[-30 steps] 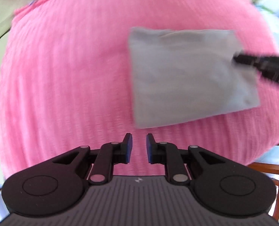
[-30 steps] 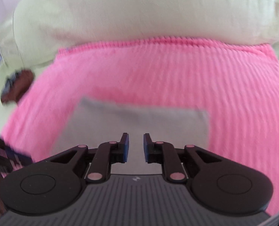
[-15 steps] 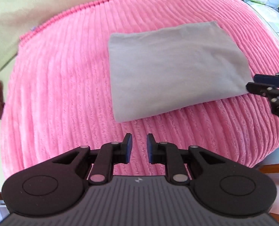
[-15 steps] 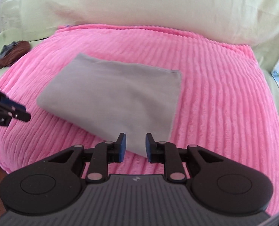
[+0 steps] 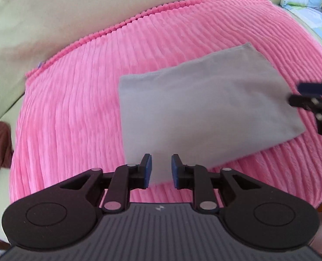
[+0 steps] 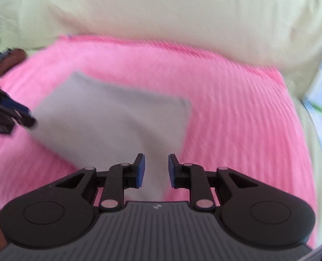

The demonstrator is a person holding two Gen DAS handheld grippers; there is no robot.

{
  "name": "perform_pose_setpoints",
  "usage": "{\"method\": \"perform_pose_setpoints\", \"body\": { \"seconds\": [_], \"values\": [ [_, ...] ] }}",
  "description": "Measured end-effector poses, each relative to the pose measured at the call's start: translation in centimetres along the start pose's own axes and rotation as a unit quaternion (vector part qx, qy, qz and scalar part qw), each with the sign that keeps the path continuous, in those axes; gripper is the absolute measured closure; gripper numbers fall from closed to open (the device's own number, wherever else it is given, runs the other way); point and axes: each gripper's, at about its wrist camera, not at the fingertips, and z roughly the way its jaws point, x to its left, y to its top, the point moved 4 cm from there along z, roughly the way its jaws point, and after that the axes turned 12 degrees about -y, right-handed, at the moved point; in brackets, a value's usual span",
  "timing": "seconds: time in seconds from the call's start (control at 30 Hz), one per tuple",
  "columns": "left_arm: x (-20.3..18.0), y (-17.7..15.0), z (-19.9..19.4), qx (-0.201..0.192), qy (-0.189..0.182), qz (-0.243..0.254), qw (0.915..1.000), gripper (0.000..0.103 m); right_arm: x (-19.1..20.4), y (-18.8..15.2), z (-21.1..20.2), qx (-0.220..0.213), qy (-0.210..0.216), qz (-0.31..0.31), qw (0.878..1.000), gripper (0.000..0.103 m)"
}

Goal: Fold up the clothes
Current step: 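Press the folded grey tank top flat with both open grippers, then pull both grippers back and up from the folded tank top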

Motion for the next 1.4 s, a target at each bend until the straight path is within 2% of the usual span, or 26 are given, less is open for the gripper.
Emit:
{"method": "perform_pose_setpoints", "body": {
  "seconds": [0.03,0.13,0.23,0.3,0.33,0.5,0.57,0.73,0.87,0.97,1.0,1.07,1.13,1.27,1.4],
  "values": [
    [0.1,0.2,0.7,0.002,0.001,0.0,1.0,0.074,0.2,0.2,1.0,-0.002,0.006,-0.001,1.0,0.085],
    [0.5,0.5,2.1,0.014,0.001,0.001,0.9999,0.07,-0.4,-0.8,3.9,0.031,-0.014,-0.006,0.999,0.086],
    [1.1,0.5,1.4,0.011,-0.006,-0.006,0.9999,0.07,-1.8,-0.9,3.3,0.035,-0.061,-0.01,0.997,0.085],
    [1.4,0.3,0.9,0.011,-0.012,-0.018,0.9997,0.07,-2.5,-0.5,2.0,0.031,-0.075,0.002,0.997,0.085],
    [1.5,0.1,0.7,0.01,-0.017,-0.024,0.9995,0.07,-2.6,-0.4,1.3,0.026,-0.071,0.01,0.997,0.085],
    [1.2,-0.8,2.2,0.016,-0.011,-0.03,0.9994,0.071,1.0,-1.5,0.4,0.02,0.011,-0.003,1.0,0.081],
    [1.0,-0.4,2.8,0.006,-0.007,-0.018,0.9998,0.071,1.9,-2.8,2.0,0.045,-0.01,-0.026,0.999,0.081],
    [1.6,0.4,1.9,-0.006,-0.011,-0.016,0.9998,0.07,0.3,-2.2,2.0,0.039,-0.056,0.006,0.998,0.079],
    [1.7,-0.3,1.0,0.005,-0.02,-0.034,0.9992,0.07,0.5,-2.3,-0.3,0.019,-0.032,-0.002,0.999,0.078],
    [1.5,-0.8,2.3,0.03,-0.018,-0.042,0.9985,0.069,1.5,-3.5,0.7,0.048,-0.018,-0.015,0.999,0.075],
    [1.4,-0.8,2.5,0.031,-0.016,-0.043,0.9985,0.069,1.8,-3.9,1.7,0.069,-0.02,-0.009,0.997,0.075],
    [1.3,-0.4,2.4,0.038,-0.008,-0.047,0.9981,0.067,1.4,-3.8,2.1,0.076,-0.02,0.018,0.997,0.073],
    [1.3,-0.3,1.8,0.043,-0.007,-0.06,0.9972,0.056,0.8,-3.3,1.6,0.078,-0.025,0.046,0.996,0.073],
    [1.2,-0.7,0.2,0.071,-0.007,-0.088,0.9936,0.054,-1.2,-2.4,-1.7,0.069,-0.034,0.106,0.991,0.065],
    [0.5,-1.4,-2.4,0.085,-0.012,-0.108,0.9904,0.054,-1.8,-1.8,-5.0,0.063,-0.032,0.127,0.989,0.062]
  ]
}}
